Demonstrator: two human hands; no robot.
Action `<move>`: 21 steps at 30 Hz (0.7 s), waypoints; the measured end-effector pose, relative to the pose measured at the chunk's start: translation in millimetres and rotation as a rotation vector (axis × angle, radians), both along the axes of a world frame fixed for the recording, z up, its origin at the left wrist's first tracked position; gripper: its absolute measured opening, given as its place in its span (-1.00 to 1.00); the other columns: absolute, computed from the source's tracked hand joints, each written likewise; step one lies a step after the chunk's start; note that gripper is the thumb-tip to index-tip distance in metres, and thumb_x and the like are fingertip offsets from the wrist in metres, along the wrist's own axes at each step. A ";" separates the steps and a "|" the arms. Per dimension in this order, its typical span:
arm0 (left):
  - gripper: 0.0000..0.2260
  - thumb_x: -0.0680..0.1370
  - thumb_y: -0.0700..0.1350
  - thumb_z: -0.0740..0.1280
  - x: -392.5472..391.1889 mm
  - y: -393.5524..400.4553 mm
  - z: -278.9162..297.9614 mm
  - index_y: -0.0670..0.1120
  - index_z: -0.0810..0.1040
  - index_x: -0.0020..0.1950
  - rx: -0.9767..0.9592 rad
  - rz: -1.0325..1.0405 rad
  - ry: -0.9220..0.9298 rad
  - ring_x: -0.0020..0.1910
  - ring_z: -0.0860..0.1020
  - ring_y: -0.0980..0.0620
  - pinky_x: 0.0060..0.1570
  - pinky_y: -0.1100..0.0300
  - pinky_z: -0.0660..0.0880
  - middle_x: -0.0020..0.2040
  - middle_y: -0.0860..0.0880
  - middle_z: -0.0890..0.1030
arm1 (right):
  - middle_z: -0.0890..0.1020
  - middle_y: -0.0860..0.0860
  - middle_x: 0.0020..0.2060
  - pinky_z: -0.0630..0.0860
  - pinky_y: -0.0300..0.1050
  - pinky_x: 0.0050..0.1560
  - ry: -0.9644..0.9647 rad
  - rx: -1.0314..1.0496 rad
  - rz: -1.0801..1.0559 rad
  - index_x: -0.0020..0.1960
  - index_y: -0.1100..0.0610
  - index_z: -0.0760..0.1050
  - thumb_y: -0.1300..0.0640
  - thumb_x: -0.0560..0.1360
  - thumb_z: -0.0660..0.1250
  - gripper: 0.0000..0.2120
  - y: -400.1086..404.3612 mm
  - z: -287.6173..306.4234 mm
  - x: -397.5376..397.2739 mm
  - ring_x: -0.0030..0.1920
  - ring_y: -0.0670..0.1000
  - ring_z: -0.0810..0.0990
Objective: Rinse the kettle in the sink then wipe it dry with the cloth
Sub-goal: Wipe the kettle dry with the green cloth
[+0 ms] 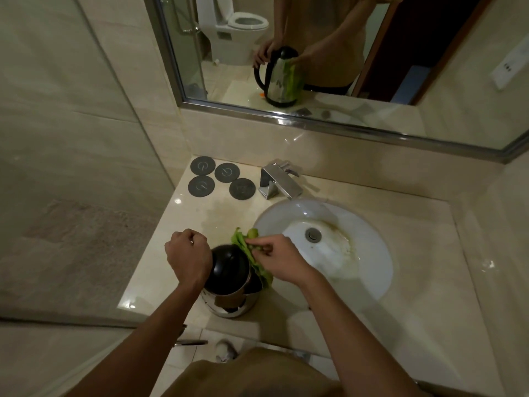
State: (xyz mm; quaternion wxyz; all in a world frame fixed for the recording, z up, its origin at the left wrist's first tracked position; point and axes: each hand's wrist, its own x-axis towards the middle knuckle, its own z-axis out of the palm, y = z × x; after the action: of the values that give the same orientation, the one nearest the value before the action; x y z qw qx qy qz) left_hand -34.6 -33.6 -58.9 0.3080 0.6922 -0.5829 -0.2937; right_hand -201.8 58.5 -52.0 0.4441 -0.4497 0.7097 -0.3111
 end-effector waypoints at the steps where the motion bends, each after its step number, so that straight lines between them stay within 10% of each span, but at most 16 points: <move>1: -0.79 0.49 -0.23 0.18 0.7 0.3 0.1 -0.21 0.62 -0.13 -0.002 -0.003 0.000 0.02 0.38 -0.08 -0.06 0.07 0.27 -0.08 -0.11 0.52 | 0.65 -0.07 0.17 0.51 -0.18 0.20 0.016 -0.007 0.006 0.32 -0.02 0.56 0.21 0.59 0.32 -0.66 -4.0 1.1 2.2 0.11 -0.12 0.58; 9: -0.79 0.50 -0.24 0.19 1.7 1.9 2.1 -0.22 0.62 -0.14 0.000 -0.032 0.007 0.02 0.42 -0.11 -0.07 0.08 0.28 -0.12 -0.04 0.46 | 0.62 0.08 0.22 0.48 0.10 0.35 -0.094 0.192 -0.171 0.27 0.06 0.57 0.19 0.63 0.24 -0.74 26.9 -72.2 14.0 0.26 0.12 0.56; 21: -0.92 0.40 -0.17 0.27 2.3 -8.7 2.9 -0.02 0.54 -0.18 0.111 -0.048 0.086 -0.05 0.53 -0.14 -0.02 0.04 0.44 0.03 -0.03 0.42 | 0.64 -0.07 0.20 0.50 -0.18 0.24 -0.003 -0.015 -0.024 0.33 -0.01 0.56 0.23 0.60 0.28 -0.66 4.4 -1.5 8.3 0.16 -0.10 0.59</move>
State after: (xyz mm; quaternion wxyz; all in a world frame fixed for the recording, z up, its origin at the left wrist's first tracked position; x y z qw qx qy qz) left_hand -32.4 -42.2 -56.1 0.2869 0.6807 -0.5684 -0.3625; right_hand -193.5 62.9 -53.5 0.4383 -0.4439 0.7120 -0.3223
